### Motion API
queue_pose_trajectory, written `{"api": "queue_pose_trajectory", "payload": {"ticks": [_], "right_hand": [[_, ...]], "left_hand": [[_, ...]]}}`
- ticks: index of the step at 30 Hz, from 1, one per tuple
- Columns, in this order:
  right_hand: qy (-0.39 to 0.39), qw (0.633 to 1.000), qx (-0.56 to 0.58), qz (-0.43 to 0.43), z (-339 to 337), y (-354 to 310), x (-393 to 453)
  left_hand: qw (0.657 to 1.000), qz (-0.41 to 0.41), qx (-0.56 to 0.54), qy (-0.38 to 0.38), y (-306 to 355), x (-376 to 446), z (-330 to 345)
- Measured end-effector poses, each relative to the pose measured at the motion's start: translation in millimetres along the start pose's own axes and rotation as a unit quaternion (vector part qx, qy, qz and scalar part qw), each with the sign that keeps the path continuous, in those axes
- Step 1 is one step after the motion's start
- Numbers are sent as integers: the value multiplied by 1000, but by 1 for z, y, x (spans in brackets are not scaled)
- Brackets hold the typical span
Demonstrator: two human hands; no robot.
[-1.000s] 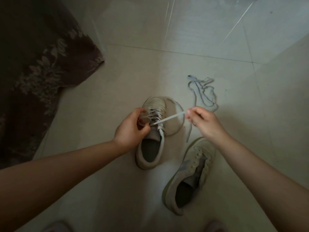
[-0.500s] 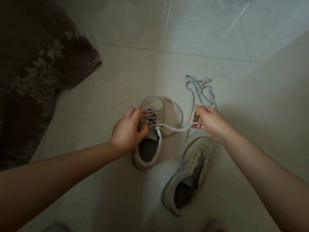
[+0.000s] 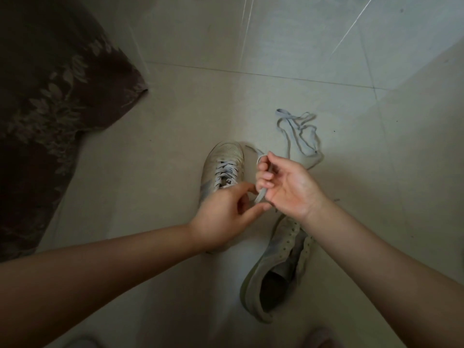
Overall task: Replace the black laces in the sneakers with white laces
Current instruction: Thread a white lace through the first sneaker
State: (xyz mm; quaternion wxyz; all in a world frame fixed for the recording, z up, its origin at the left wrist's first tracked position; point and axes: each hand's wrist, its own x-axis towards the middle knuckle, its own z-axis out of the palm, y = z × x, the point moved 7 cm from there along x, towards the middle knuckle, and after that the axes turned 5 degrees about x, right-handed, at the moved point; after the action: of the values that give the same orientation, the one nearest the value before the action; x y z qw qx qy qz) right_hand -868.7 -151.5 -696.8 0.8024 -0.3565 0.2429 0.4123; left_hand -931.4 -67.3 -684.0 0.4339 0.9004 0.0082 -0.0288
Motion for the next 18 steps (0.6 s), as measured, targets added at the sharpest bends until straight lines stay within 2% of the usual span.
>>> {"api": "queue_pose_trajectory", "payload": {"ticks": [4,6,8,10,13,16,18], "right_hand": [[13,999,25,-29,3,-9,1],[28,996,-83,-26,-5,-15,0],[32,950,-311,6,-15,-10,-2],[14,896,-444,24,-21,-1,-3],[-5,872,-490,-15,-14,1,-7],[6,827,-555,-90,-7,-10,-5],[25,833,-541,-116,-9,-12,-2]], "left_hand": [[1000,-3,-17,-15,-5,1,5],[1000,-12,-5,-5,-13,0,0],[1000,-14,20,15,-17,1,-8],[999,-3,46,13,-17,5,-15],[993,3,114,3,-14,10,-20],[981,7,195,21,-10,13,-25],[973,-16,227,48,-14,11,-31]]}}
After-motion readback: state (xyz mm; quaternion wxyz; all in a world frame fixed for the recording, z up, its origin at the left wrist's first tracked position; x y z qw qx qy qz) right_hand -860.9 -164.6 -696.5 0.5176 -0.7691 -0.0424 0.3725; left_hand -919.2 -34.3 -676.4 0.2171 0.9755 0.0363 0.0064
